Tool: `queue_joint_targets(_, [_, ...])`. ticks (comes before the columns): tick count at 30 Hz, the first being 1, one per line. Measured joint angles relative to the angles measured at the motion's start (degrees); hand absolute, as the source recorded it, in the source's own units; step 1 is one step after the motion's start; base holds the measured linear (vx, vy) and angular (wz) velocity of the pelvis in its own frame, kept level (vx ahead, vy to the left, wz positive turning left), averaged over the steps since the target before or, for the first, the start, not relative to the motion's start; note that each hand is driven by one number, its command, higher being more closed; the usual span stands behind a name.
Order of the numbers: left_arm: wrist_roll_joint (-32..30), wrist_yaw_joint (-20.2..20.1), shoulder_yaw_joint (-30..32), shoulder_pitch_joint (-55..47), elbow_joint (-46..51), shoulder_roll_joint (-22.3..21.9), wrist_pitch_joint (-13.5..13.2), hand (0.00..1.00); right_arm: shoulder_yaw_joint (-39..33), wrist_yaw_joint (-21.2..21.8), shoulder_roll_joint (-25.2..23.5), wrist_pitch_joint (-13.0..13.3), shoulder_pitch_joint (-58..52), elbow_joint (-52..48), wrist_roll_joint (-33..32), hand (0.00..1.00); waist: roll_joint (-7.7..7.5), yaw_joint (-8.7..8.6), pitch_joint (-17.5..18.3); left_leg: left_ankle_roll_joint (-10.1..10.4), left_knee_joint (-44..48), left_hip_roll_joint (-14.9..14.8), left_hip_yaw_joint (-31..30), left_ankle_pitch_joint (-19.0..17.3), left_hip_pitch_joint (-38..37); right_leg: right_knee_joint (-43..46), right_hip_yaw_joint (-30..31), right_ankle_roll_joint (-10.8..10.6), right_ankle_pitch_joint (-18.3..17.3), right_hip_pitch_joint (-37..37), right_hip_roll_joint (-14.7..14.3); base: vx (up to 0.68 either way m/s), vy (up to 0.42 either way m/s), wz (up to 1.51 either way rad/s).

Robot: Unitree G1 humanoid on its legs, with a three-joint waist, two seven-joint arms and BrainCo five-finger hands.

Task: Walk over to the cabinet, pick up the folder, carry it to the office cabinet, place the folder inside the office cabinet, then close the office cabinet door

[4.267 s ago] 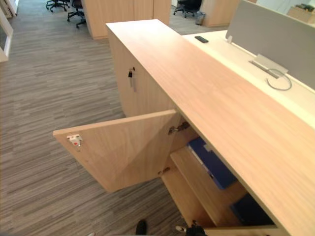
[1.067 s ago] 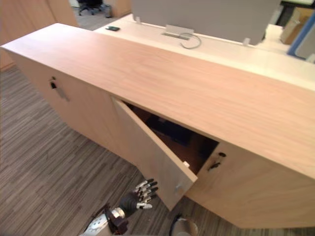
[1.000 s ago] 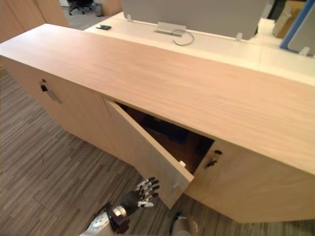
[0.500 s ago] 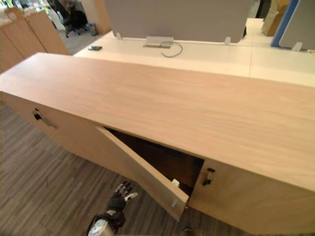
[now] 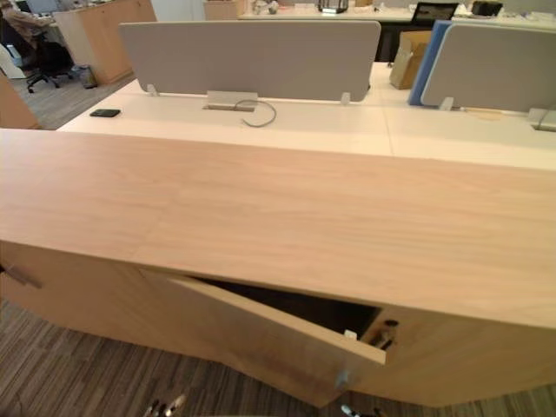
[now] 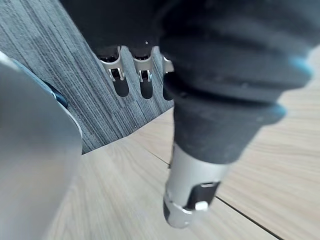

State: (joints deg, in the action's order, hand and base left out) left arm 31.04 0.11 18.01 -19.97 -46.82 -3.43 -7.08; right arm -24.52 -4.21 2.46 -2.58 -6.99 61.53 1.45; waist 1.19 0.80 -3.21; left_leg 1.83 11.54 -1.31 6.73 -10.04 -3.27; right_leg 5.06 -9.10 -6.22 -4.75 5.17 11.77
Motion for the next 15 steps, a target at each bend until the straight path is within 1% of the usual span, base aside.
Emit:
queue_joint_targets(1, [-0.1, -0.3, 0.8, 0.0, -1.1, 0.0, 0.0, 0.0, 0.0, 0.0, 0.0, 0.0, -0.4, 0.0, 0.0, 0.0, 0.09, -0.1, 0.9, 0.1, -0.4, -0.1, 0.2, 0.0, -0.2, -0.9, 0.0, -0.1, 0.1, 0.2, -0.3, 0.19, -0.024, -0.21])
queue_joint_targets(2, [-0.2, -0.7, 1.0, 0.0, -1.5, 0.0, 0.0, 0.0, 0.2, 0.0, 0.0, 0.0, -0.5, 0.1, 0.0, 0.0, 0.08, -0.23, 1.0, 0.1, -0.4, -0.2, 0.4, 0.0, -0.9, -1.3, 0.0, -0.1, 0.2, 0.8, -0.5, 0.28, -0.04, -0.25])
queue_joint_targets(5, [-0.5, -1.8, 2.3, 0.0, -3.7, 0.0, -0.1, 0.0, 1.7, 0.1, 0.2, 0.0, -1.7, 0.1, 0.1, 0.0, -0.28, 0.17, 2.4, 0.1, -0.5, -1.2, 1.1, 0.1, -3.5, -2.5, -0.1, 0.1, 0.5, 3.3, -1.6, 0.22, -0.057, -0.31])
queue_joint_targets(6, [-0.8, -1.8, 2.4, 0.0, -4.6, 0.0, -0.2, 0.0, 1.9, 0.1, 0.3, 0.0, -1.8, 0.6, 0.6, 0.0, -0.13, 0.31, 3.0, 0.2, -0.5, -1.5, 1.6, 0.1, -4.2, -2.7, -0.1, 0.1, 0.5, 4.0, -1.9, 0.11, -0.03, -0.24])
queue_joint_targets(7, [-1.1, -1.8, 2.5, 0.1, -4.8, 0.0, -0.2, 0.0, 2.1, 0.1, 0.4, 0.0, -1.8, 0.7, 0.8, 0.0, -0.33, 0.3, 3.5, 0.3, -0.5, -1.7, 1.8, 0.2, -4.6, -2.8, -0.1, 0.1, 0.5, 3.9, -2.0, 0.16, -0.043, -0.27])
queue_joint_targets(9, [-1.9, -1.8, 2.5, 0.3, -5.5, 0.0, -0.4, 0.0, 2.4, 0.1, 0.7, 0.0, -1.9, 1.3, 0.9, 0.0, -0.25, 0.31, 4.3, 0.6, -0.5, -2.0, 2.0, 0.6, -5.0, -2.8, -0.2, 0.1, 0.5, 4.1, -2.1, 0.12, -0.029, -0.2])
queue_joint_targets(13, [-3.4, -1.8, 2.2, 1.1, -5.7, 0.2, -0.8, 0.0, 3.9, 0.1, 1.1, 0.1, -1.9, 1.2, 0.7, 0.0, 0.12, 0.3, 4.7, 0.6, -0.3, -2.0, 2.0, 0.8, -5.0, -2.8, -0.3, 0.0, 0.8, 4.2, -2.0, 0.08, 0.023, -0.04])
queue_joint_targets(15, [-4.7, -1.7, 1.5, 1.6, -5.6, 0.4, -1.1, 0.0, 3.8, 0.1, 1.1, 0.1, -2.3, 1.2, 0.7, 0.0, 0.04, 0.55, 5.0, 0.6, -0.3, -1.9, 1.9, 1.5, -5.0, -2.8, -0.9, 0.0, 2.0, 4.2, -1.9, 0.04, 0.066, 0.01])
